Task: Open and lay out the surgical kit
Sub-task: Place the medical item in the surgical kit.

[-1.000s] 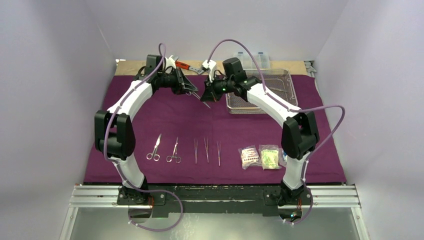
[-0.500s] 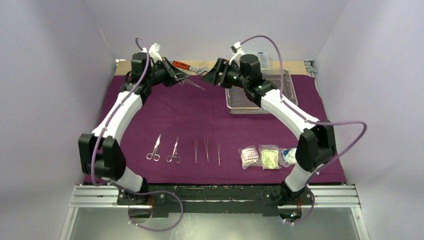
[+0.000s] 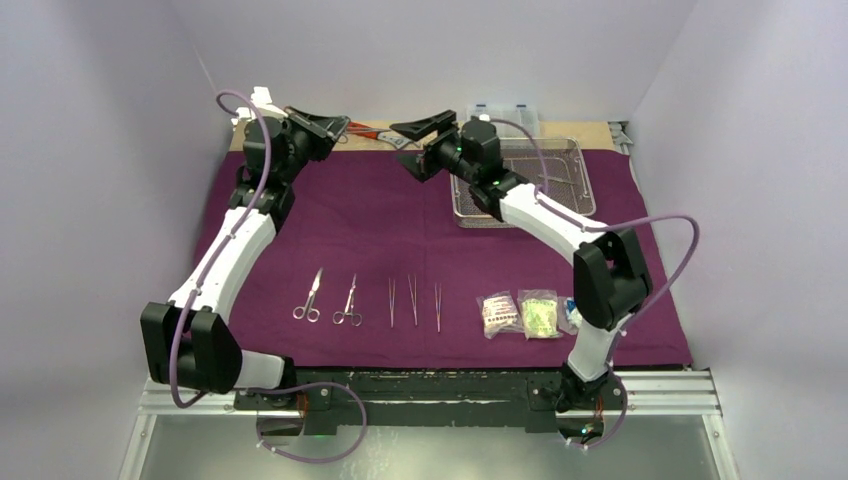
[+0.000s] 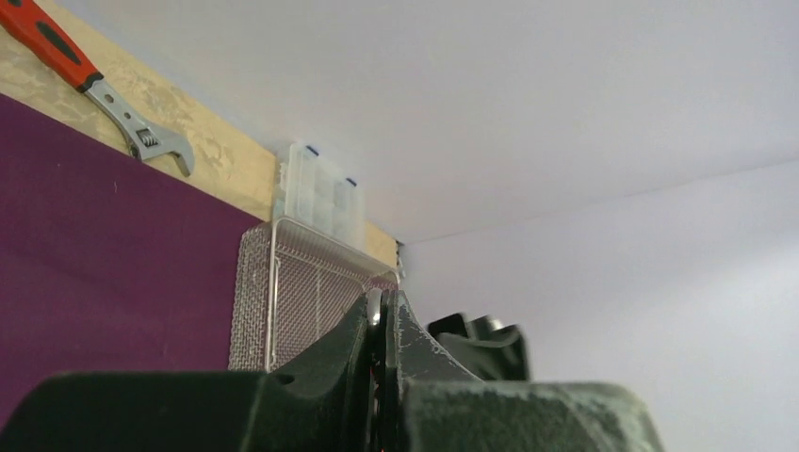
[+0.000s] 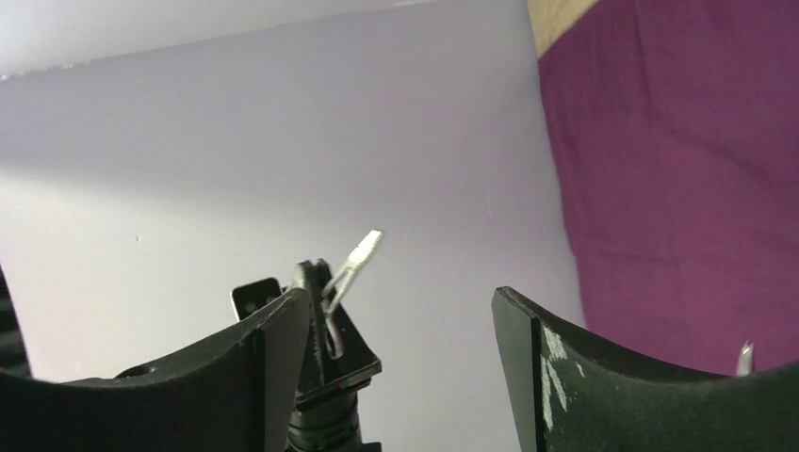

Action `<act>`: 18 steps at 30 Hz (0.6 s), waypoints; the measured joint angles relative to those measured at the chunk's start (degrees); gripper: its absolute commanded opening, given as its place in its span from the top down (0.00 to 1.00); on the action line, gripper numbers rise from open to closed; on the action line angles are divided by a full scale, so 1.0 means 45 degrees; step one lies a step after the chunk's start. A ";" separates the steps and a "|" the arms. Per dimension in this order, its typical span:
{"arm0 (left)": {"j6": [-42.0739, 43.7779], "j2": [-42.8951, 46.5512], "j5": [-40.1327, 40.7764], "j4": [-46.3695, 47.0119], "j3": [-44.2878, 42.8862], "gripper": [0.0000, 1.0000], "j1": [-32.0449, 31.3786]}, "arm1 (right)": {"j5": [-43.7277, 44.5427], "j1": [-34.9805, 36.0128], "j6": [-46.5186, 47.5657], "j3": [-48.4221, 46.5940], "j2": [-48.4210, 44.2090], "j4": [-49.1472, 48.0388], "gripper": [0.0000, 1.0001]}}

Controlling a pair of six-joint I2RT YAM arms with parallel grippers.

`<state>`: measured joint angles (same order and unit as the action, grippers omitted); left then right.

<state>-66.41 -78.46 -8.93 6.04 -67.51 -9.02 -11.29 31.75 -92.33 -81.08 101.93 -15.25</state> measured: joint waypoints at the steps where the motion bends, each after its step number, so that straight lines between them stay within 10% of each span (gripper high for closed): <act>1: -0.0073 0.0034 0.0107 0.0102 0.0049 1.00 0.0000 | 0.0053 0.0165 -0.0423 -0.0005 0.0199 -0.0058 0.35; 13: -0.0330 0.1583 0.1253 0.0325 0.0981 1.00 0.0000 | 0.1583 0.1486 -0.2370 -0.1171 0.0865 -0.1107 0.41; 18: -0.0325 0.1928 0.1326 0.0471 0.1030 1.00 0.0000 | 0.1865 0.1758 -0.2623 -0.1651 0.1171 -0.1277 0.64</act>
<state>-67.88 -69.78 -2.96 8.16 -62.87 -9.02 -2.90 39.66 -104.14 -88.51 107.20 -20.99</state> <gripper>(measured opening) 0.029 0.495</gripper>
